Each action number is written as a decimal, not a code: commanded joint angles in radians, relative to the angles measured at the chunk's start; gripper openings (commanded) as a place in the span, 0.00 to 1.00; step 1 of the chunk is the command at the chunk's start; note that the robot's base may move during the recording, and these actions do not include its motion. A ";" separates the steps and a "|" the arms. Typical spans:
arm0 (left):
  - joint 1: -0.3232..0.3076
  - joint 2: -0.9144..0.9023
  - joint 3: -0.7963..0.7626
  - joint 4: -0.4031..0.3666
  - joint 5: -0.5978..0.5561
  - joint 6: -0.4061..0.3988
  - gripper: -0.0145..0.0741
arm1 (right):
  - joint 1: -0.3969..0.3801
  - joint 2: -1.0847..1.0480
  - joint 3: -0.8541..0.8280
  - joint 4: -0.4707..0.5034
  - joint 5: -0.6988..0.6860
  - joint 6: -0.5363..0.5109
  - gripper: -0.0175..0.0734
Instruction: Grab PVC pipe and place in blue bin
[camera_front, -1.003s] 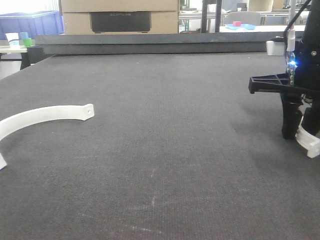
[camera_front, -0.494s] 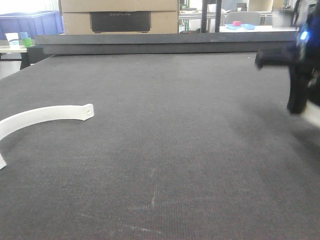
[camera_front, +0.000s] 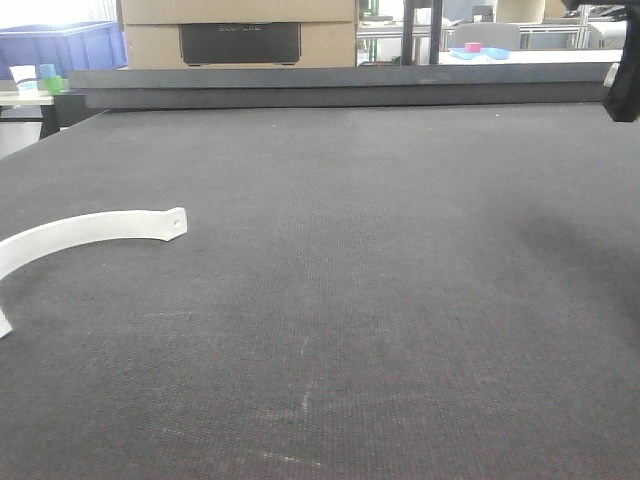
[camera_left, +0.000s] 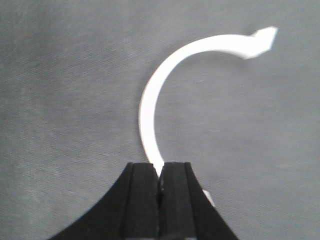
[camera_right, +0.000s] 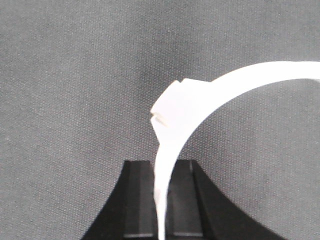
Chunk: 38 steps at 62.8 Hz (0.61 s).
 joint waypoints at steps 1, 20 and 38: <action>0.003 0.062 -0.011 0.014 -0.008 -0.001 0.04 | 0.001 -0.010 0.007 -0.012 -0.011 -0.011 0.01; -0.067 0.170 -0.020 0.077 -0.087 -0.009 0.04 | 0.001 -0.010 0.030 -0.012 -0.021 -0.011 0.01; -0.067 0.215 -0.020 0.077 -0.145 -0.012 0.04 | 0.001 -0.010 0.030 -0.012 -0.022 -0.011 0.01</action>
